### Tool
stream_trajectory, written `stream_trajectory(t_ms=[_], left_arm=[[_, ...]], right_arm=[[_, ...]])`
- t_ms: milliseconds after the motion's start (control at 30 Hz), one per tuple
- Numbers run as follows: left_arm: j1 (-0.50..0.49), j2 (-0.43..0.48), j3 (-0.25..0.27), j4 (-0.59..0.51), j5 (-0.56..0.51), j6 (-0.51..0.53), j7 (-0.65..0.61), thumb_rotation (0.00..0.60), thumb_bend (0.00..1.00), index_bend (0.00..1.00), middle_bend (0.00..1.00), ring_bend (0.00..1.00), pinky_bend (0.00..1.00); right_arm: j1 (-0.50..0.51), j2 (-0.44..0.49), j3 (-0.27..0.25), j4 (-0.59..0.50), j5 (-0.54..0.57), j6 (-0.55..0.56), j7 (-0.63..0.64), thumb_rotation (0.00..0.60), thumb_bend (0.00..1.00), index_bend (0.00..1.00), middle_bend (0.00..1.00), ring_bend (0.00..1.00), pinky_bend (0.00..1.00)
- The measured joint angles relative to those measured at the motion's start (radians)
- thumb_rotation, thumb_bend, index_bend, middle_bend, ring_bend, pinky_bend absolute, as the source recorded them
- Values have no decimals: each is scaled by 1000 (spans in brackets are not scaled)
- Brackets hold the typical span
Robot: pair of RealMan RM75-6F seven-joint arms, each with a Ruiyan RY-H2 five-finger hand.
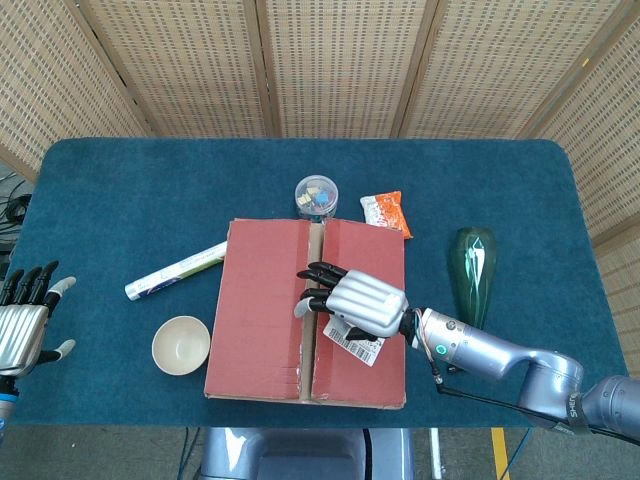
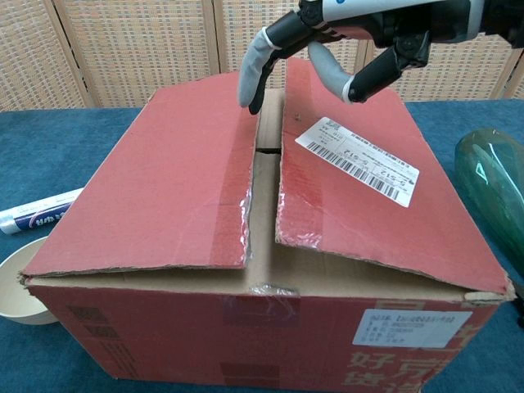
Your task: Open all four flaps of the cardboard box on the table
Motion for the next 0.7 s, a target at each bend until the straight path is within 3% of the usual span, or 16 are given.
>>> stream_trajectory(t_ms=[700], left_arm=[[-6, 2, 6, 1, -3, -2, -18, 600, 174, 166, 22, 47, 0]], right_arm=[[13, -8, -39, 19, 23, 8, -57, 600, 1000, 293, 387, 26, 32]])
